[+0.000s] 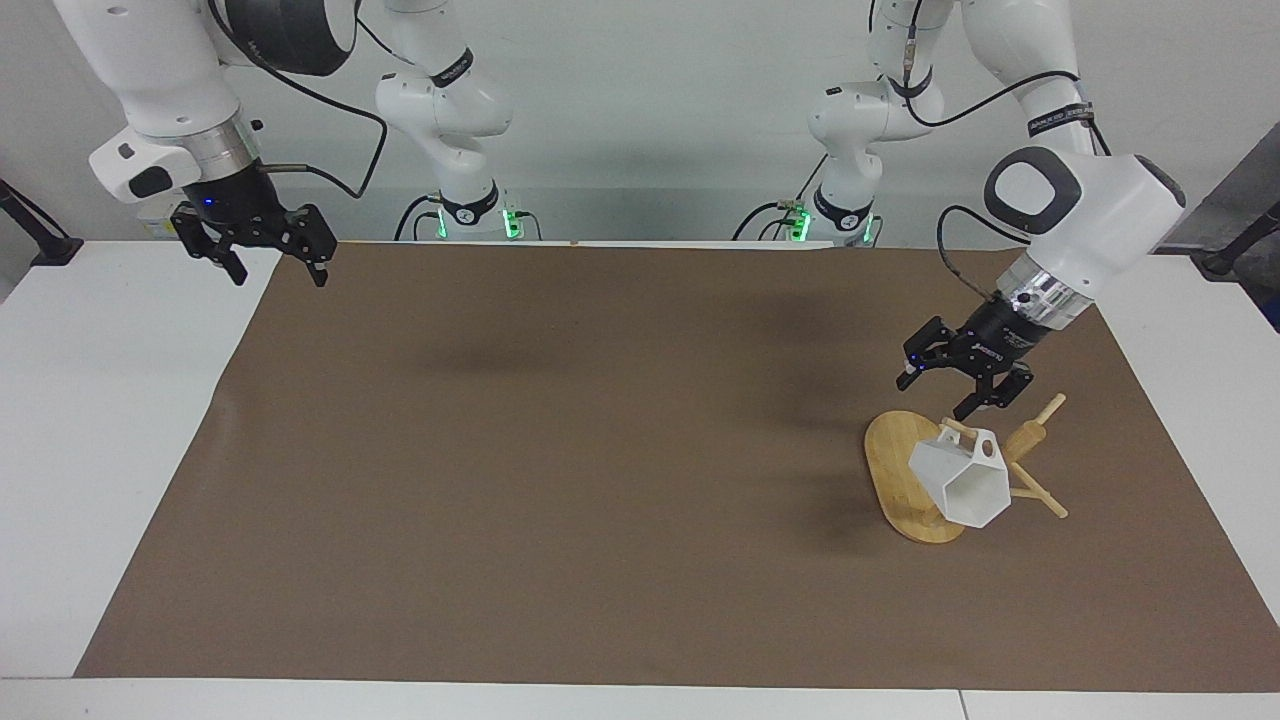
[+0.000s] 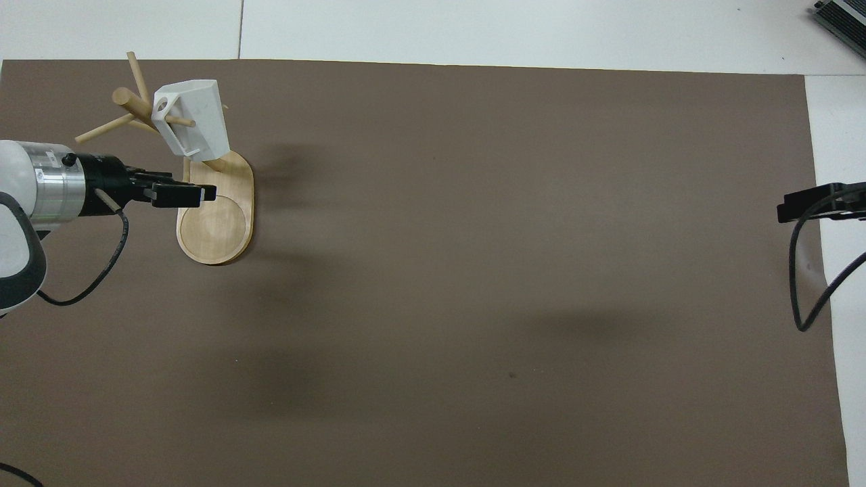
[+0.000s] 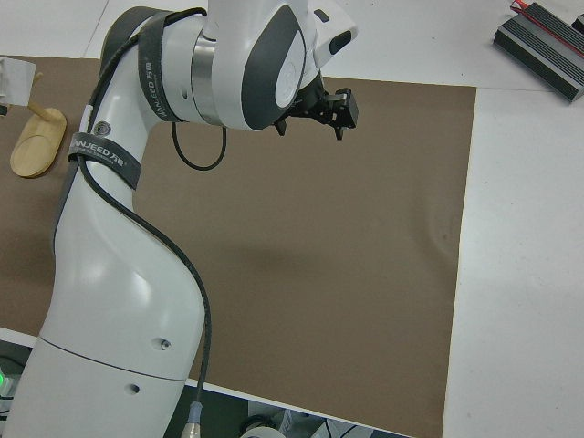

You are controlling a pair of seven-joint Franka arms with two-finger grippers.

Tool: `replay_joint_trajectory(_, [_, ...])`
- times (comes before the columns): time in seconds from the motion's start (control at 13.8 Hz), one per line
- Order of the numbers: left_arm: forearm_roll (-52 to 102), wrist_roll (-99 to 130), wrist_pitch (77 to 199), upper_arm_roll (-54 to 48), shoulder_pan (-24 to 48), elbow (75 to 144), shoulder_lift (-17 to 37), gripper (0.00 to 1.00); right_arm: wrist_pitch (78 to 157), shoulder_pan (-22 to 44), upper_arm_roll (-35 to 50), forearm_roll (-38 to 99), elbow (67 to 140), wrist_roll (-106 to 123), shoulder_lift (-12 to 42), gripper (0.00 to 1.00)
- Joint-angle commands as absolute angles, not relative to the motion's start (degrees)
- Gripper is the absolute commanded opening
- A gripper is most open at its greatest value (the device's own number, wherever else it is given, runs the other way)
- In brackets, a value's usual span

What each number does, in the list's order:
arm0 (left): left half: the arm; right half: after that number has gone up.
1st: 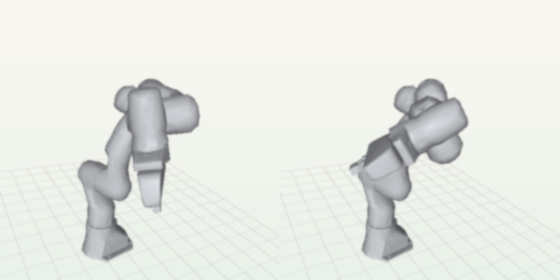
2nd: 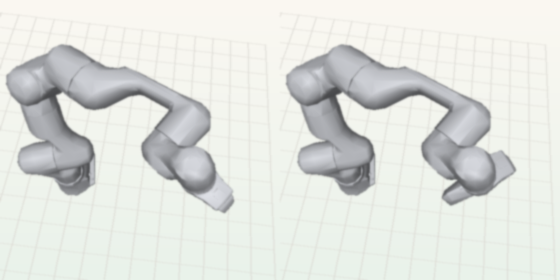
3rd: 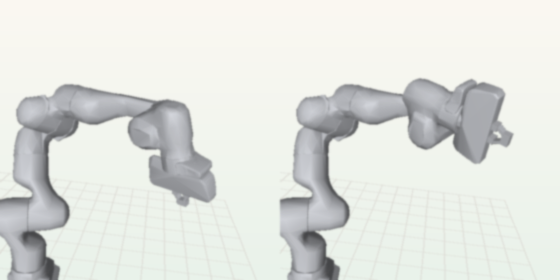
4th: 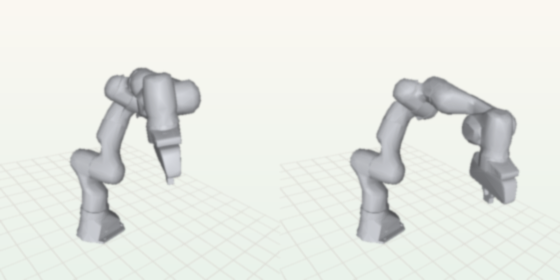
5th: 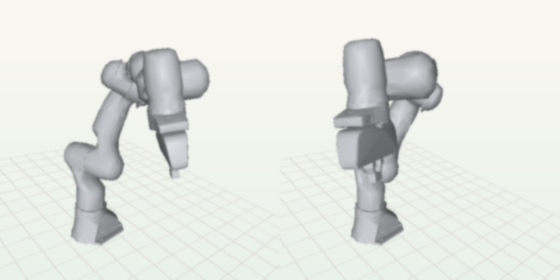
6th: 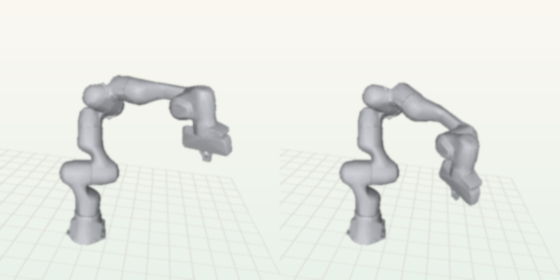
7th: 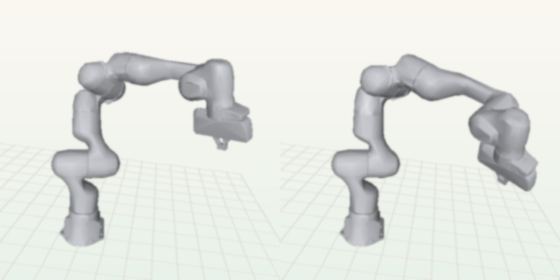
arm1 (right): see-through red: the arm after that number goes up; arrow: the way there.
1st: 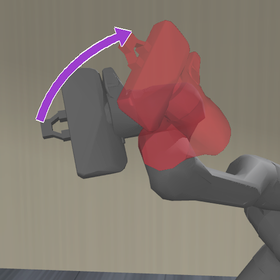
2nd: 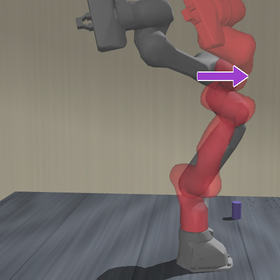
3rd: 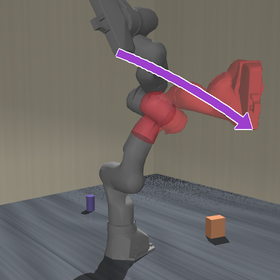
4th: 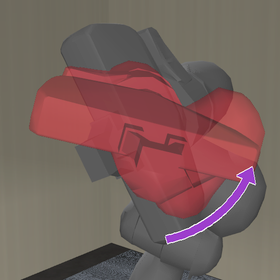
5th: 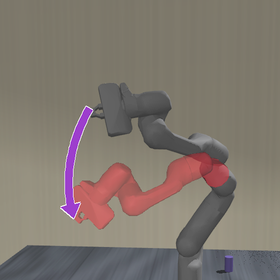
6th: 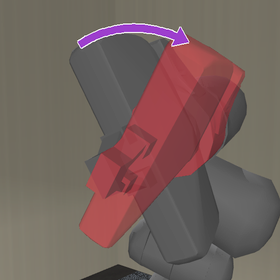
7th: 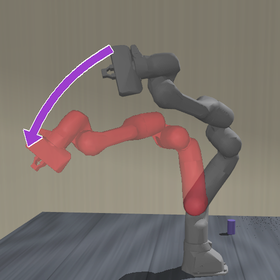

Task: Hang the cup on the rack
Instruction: 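Lower the cup handle onto a rack peg with the left gripper, then open the left gripper and release the cup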

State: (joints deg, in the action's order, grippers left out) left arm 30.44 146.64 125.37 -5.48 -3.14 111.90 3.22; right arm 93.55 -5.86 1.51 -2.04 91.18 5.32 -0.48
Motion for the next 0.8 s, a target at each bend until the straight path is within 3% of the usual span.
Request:
replay_joint_trajectory(0.0, [25.42,146.08,119.9,-5.8,-4.22,109.7,2.11,1.0,94.22,-5.45,1.58,-0.88,92.81,6.24,-1.85,1.0])
replay_joint_trajectory(0.73, [16.79,101.91,107.23,-7.29,-3.6,107.76,-6.59,1.0,94.48,-5.36,1.67,1.82,92.9,6.68,-1.85,1.0])
